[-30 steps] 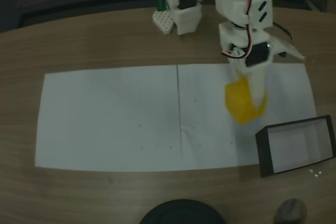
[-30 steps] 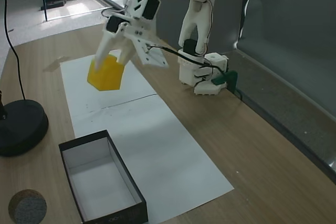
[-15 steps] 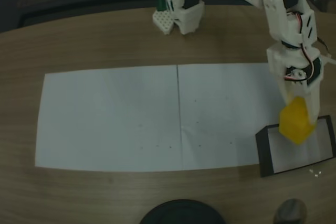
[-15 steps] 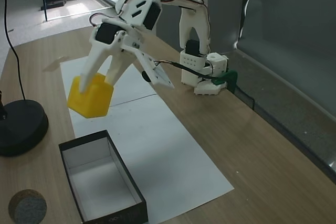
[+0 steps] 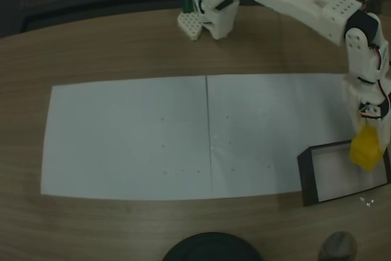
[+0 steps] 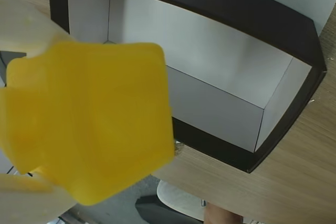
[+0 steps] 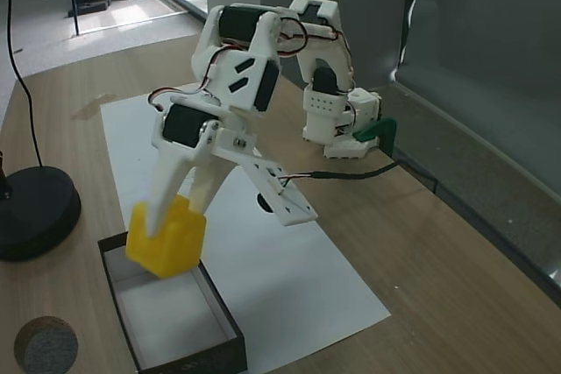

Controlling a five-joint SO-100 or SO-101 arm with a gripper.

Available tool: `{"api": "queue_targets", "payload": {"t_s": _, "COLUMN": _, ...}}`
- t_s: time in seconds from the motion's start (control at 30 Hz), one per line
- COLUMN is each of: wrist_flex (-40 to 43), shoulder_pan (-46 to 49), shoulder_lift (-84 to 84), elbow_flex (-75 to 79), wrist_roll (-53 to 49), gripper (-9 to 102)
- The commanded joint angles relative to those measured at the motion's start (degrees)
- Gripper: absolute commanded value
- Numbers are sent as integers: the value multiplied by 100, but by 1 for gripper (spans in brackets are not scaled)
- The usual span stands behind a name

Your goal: Grab a yellow square and put it in the box.

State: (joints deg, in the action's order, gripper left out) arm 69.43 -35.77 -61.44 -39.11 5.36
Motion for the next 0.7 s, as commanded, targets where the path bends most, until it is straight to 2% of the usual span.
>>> {"api": "queue_targets", "payload": {"t_s": 0.0, "wrist_flex": -18, "shoulder_pan": 44, "shoulder_lift": -88, "elbow_flex": 466, "wrist_roll": 35, "gripper": 12}}
{"api": "queue_targets", "payload": {"t_s": 0.1, "wrist_flex": -18, "shoulder_pan": 53, "shoulder_lift": -26, "elbow_flex": 466, "wrist_roll": 62, "gripper": 14}}
{"api": "queue_targets", "payload": {"t_s": 0.27, "wrist_flex": 158, "shoulder_pan": 62, "shoulder_lift": -70, "elbow_flex": 466, "wrist_roll": 35, "gripper": 33}}
{"api": "queue_targets", "payload": {"t_s": 0.33, "wrist_flex": 193, "shoulder_pan": 70, "shoulder_lift": -97, "elbow_flex": 466, "wrist_roll": 35, "gripper": 35}}
{"api": "queue_targets", "payload": {"t_s": 0.5, "wrist_flex": 299, "shoulder_pan": 167, "shoulder_lift": -114, "elbow_flex": 483, "wrist_roll": 53, "gripper": 27}}
{"api": "queue_targets", "payload": {"t_s": 0.67, "wrist_flex": 1002, "shoulder_pan": 448, "shoulder_lift": -545, "elbow_flex": 905, "wrist_roll": 53, "gripper": 3}}
